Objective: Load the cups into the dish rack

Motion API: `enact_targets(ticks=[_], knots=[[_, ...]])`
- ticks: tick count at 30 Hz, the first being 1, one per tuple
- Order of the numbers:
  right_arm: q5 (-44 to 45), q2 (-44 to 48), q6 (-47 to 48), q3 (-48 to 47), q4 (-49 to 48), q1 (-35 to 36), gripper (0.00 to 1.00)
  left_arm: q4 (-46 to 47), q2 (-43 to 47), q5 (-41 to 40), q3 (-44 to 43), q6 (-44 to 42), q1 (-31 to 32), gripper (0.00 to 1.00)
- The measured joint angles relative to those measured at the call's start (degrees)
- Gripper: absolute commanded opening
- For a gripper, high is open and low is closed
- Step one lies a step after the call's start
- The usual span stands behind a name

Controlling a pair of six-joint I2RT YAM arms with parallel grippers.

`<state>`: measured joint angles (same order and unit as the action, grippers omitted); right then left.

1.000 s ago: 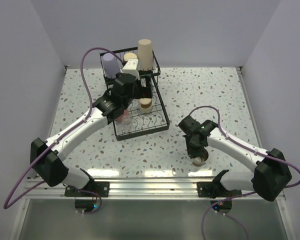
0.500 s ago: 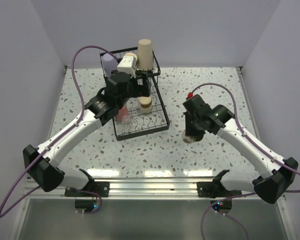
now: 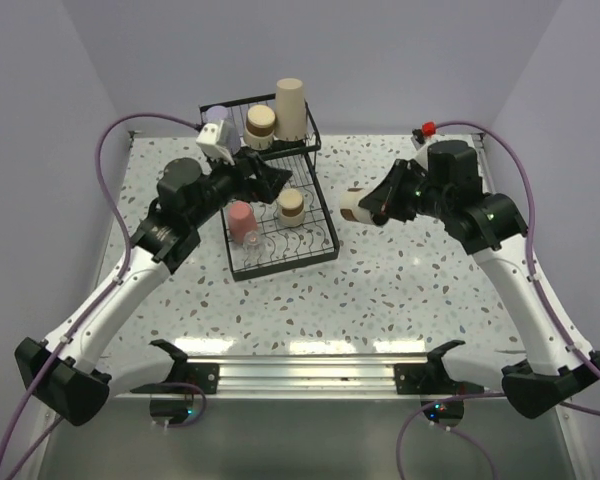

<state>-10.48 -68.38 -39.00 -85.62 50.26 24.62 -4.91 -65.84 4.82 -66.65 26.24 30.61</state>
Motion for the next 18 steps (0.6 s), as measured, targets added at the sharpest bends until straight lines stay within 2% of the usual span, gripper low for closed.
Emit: enact_targets(ticks=[5,9,13,18], knots=[[-9.9,3.4,-9.1,2.3,-14.3,-1.1,0.00,17.9,3.4,19.5,10.9,11.8,-10.1,1.00],[-16.6,5.5,-17.0,6.8,-27.1,-1.7,0.00,38.7,0.8,34.1,15.8,25.3,-12.2,1.00],[-20.8,5.4,-23.1,10.3,-36.4,-1.7,0.00,56.5,-3.6,42.6,17.3,37.0,-12.2,1.00],[-23.3,4.8,-27.1,11.1,-42.3,-1.8,0.00,67.5,-6.2,47.5,17.5,44.5,-12.2,1.00]])
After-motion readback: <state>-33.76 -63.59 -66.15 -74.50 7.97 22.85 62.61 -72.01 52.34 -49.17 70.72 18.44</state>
